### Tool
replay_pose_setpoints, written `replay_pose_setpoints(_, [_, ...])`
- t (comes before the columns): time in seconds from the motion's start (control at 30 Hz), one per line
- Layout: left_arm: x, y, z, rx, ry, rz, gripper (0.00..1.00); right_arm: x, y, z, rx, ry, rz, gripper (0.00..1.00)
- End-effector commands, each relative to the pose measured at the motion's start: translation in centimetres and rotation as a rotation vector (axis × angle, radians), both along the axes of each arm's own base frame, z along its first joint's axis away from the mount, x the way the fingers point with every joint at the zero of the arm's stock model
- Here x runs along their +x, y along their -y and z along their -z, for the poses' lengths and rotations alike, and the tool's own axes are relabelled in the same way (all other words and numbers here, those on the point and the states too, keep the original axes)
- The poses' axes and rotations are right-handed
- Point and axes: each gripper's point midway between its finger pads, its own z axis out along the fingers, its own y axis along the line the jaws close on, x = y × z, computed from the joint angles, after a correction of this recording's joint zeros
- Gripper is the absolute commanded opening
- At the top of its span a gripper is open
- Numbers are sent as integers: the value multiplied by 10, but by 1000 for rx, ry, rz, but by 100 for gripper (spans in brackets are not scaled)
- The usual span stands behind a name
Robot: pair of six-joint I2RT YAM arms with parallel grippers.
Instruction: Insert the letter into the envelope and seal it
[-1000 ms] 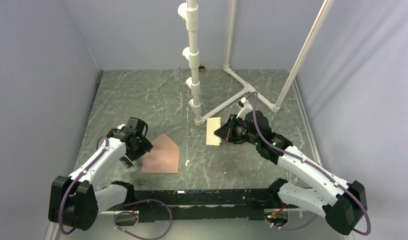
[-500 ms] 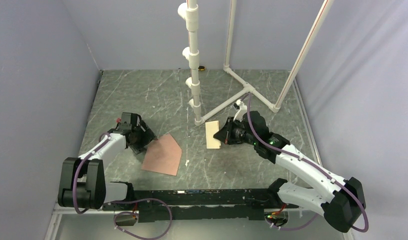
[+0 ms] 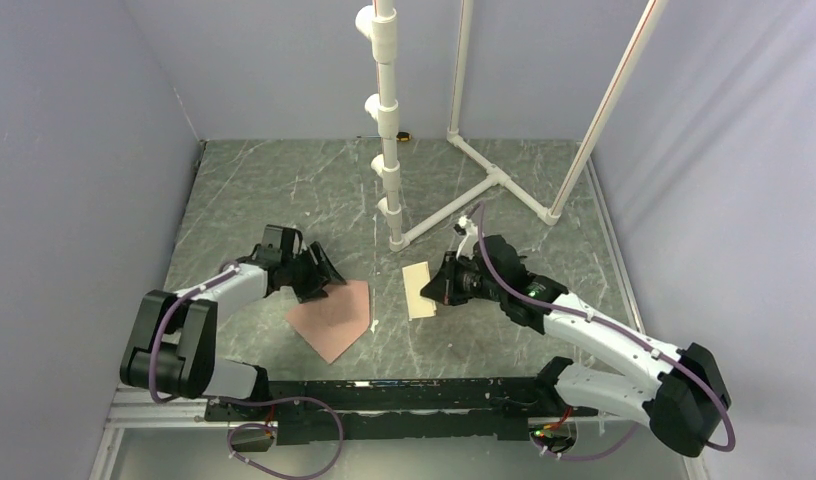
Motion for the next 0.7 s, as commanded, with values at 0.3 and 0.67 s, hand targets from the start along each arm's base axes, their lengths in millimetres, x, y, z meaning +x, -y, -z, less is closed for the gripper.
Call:
replay_pose_setpoints(0.3, [16, -33, -42, 269, 45, 0, 77, -2, -41, -13, 3, 84, -79, 0])
replay_pose_setpoints(0.67, [-77, -74, -20, 337, -295, -403, 76, -12, -123, 1, -184, 209, -259, 0])
